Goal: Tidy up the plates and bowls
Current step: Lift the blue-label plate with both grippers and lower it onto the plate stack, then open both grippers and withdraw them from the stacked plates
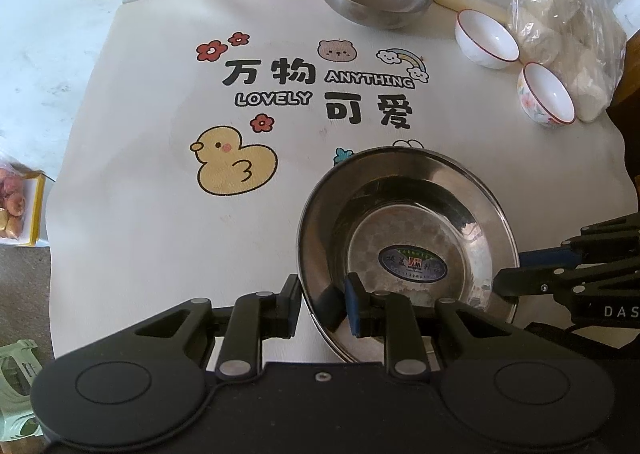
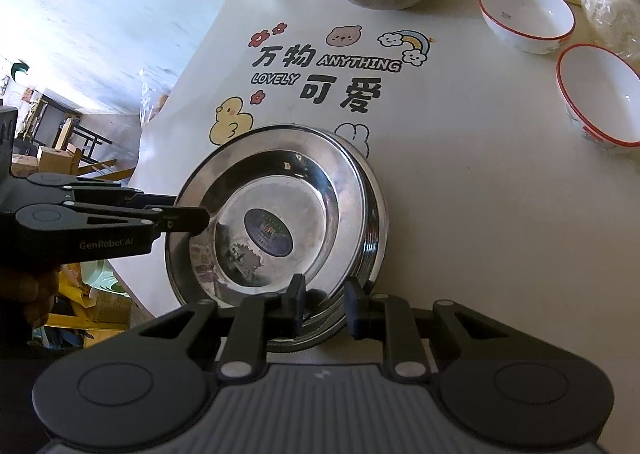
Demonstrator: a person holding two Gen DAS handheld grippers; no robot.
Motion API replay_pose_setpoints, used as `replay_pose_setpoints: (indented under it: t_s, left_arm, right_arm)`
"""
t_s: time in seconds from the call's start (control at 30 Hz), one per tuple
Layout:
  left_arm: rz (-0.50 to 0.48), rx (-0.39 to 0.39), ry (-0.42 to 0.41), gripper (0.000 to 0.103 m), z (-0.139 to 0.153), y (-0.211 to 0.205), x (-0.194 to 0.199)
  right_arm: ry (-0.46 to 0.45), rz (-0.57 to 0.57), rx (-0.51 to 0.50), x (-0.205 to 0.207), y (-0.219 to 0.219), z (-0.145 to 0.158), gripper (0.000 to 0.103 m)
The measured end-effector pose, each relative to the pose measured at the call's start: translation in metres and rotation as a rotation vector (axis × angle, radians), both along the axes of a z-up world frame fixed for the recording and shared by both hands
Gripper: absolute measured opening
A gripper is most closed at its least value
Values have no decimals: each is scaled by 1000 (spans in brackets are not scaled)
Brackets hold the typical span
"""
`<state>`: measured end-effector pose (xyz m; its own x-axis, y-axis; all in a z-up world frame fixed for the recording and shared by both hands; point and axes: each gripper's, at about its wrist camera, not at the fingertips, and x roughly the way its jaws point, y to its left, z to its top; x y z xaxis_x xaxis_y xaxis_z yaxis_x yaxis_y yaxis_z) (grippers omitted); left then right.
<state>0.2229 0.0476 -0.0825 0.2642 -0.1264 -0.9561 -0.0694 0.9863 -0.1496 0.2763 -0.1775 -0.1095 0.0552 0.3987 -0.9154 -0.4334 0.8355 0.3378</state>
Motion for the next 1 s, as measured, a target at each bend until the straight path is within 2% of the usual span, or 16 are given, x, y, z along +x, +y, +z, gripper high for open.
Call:
replay_pose_setpoints:
  t_s: [0.87,1.0]
  left_arm:
    - [-11,14,34,27,-7,-2,3]
    - [-15,5,33,26,-8,-1,2]
  right_arm:
    - [7,1,-5,3,1,1,23]
    - [-1,0,-6,2,1,3,27]
